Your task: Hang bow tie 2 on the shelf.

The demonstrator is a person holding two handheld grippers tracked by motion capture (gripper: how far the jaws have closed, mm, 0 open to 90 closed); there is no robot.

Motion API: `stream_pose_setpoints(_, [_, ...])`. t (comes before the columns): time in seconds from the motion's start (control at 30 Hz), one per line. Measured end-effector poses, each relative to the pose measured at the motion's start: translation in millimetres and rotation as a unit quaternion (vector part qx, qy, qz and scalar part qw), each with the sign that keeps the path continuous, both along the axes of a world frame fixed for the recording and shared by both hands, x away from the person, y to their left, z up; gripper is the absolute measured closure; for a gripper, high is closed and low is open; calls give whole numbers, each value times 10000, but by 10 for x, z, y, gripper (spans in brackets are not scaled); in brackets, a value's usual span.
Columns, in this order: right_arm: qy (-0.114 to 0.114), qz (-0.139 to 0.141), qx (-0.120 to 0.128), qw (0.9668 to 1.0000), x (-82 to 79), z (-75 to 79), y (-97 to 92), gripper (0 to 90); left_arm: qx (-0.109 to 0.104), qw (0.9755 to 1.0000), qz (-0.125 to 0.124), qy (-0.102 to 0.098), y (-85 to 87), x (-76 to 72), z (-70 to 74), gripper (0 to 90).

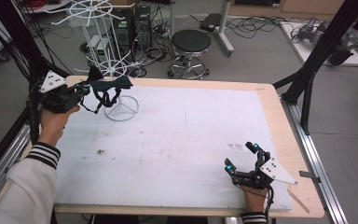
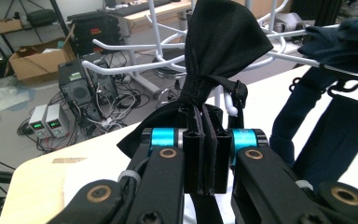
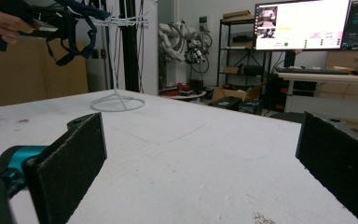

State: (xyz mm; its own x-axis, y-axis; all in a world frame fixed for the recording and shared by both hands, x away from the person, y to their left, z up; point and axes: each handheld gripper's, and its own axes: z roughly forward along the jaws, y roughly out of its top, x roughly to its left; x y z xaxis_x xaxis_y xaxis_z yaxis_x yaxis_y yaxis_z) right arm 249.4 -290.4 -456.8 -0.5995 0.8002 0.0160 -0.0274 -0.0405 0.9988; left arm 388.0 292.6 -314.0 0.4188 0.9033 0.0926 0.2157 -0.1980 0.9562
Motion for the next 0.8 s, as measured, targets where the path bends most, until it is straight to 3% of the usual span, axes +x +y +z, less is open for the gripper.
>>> stream_pose_setpoints(0.67, [5, -1, -7, 10000, -2, 0, -1, 9, -87, 9999, -68, 119, 11, 69, -57, 860])
stream_pose_setpoints(0.77, [13, 6, 5, 10000, -1, 0, -3, 9, -53, 9998, -135, 121, 16, 62, -56, 833])
stream_pose_setpoints(0.8, [-4, 2, 4, 10000, 2, 0, -4, 9, -27, 9997, -183, 132, 21, 61, -57, 785])
